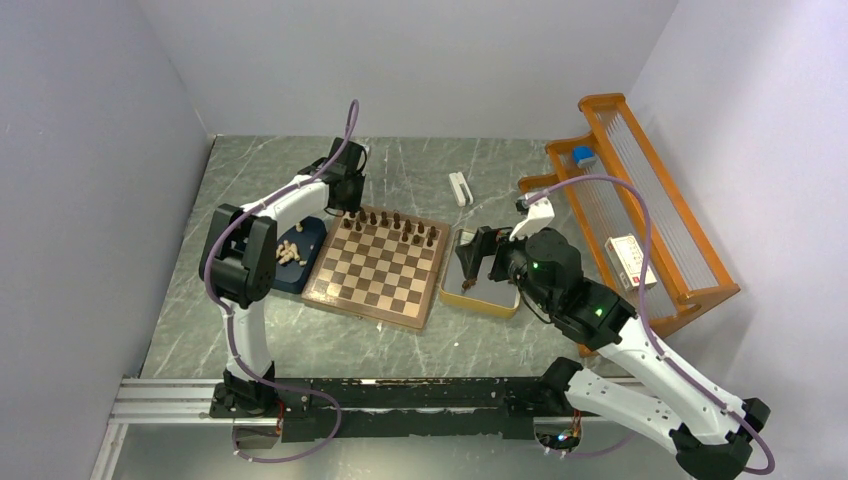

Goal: Set up the chess pieces on the board
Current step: Place the chess piece on the chessboard.

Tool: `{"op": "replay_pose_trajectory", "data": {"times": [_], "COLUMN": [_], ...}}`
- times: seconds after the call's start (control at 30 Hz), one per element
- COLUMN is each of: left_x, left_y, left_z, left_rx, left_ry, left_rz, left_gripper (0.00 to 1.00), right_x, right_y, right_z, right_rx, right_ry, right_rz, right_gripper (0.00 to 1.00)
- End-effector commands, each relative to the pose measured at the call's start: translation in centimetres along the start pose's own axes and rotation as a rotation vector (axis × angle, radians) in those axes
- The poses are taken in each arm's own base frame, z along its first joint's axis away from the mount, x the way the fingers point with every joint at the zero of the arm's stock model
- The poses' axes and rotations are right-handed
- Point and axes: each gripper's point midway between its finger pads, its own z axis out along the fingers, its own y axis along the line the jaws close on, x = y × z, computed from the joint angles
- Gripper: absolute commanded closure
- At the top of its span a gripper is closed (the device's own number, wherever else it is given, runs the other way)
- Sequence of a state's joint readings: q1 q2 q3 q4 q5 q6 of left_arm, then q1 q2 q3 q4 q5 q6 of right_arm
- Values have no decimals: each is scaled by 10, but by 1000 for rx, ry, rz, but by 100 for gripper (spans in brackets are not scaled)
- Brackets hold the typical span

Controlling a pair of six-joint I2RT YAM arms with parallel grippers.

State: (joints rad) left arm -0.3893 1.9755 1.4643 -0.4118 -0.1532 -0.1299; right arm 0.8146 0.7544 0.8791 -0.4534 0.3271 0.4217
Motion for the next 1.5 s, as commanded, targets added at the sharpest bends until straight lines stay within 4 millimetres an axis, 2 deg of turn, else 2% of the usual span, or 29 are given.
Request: {"op": "replay_pose_trajectory", "data": {"times": [0.0,0.43,0.6,0.8,1.03,1.13,1.23,1.37,1.47], "left_x": [-2,-10,-9,-12,-33,-47,-64,-86,-93], "left_y": [2,1,3,2,-10,-15,-14,-13,-20], "left_z": [7,0,-4,-8,-17,-30,-51,-87,-117], "left_rx": [-2,3,-7,-3,49,72,75,95,153], "left_ry": [5,-2,3,-2,-56,-85,-135,-199,-235], "left_rz": [5,14,19,26,-15,-28,-30,-38,-37], "left_gripper": [85,76,76,68,62,60,58,56,53], "right_x": [-5,-3,-1,6,18,23,28,32,33], "right_y": [2,11,15,18,19,14,5,-8,-10], "right_z": [0,4,7,8,12,17,22,24,25], "right_rx": [-8,-41,-55,-78,-73,-27,39,122,141], "right_ry": [-21,9,20,49,89,121,149,174,181], "right_rz": [7,1,-7,-19,26,37,32,15,23], "right_gripper": [0,0,0,0,0,0,0,0,0]}}
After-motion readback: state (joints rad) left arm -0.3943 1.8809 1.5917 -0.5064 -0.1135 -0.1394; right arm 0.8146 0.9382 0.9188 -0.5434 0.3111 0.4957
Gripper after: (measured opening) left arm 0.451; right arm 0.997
